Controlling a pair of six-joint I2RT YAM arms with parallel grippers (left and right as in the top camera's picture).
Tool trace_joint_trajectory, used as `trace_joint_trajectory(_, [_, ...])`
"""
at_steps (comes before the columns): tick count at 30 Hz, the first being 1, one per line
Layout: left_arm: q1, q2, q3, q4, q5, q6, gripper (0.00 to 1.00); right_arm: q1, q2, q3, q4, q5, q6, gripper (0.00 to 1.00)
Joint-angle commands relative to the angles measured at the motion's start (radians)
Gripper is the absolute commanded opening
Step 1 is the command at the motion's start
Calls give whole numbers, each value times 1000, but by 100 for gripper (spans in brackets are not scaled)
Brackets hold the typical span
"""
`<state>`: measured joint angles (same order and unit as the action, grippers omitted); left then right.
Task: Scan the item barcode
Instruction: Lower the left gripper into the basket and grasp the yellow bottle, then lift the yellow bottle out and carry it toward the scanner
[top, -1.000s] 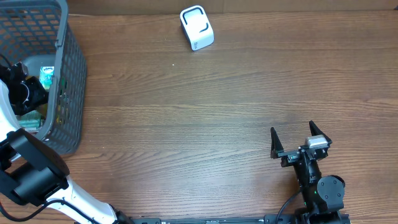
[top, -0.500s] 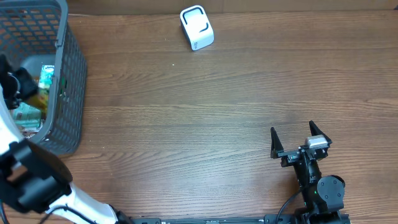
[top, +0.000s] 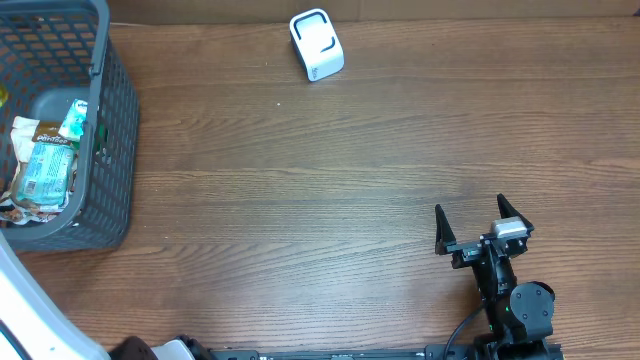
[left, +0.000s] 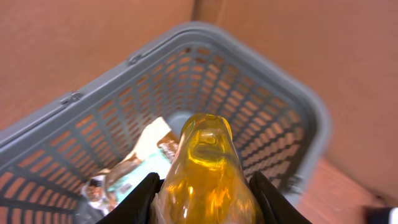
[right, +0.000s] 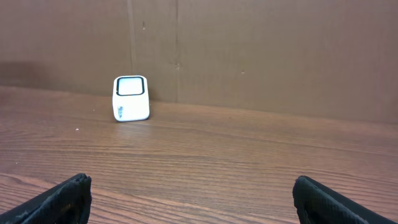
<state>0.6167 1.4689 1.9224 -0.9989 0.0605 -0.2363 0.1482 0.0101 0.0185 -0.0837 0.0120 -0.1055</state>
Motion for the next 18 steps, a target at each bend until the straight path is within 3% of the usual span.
trace_joint_trajectory(1, [-45, -55, 22, 4, 71, -42, 25, -3, -7, -11, 2, 10, -4, 100])
trace_joint_trajectory(18, [-485, -101, 21, -67, 59, -42, 24, -3, -7, -11, 2, 10, -4, 100])
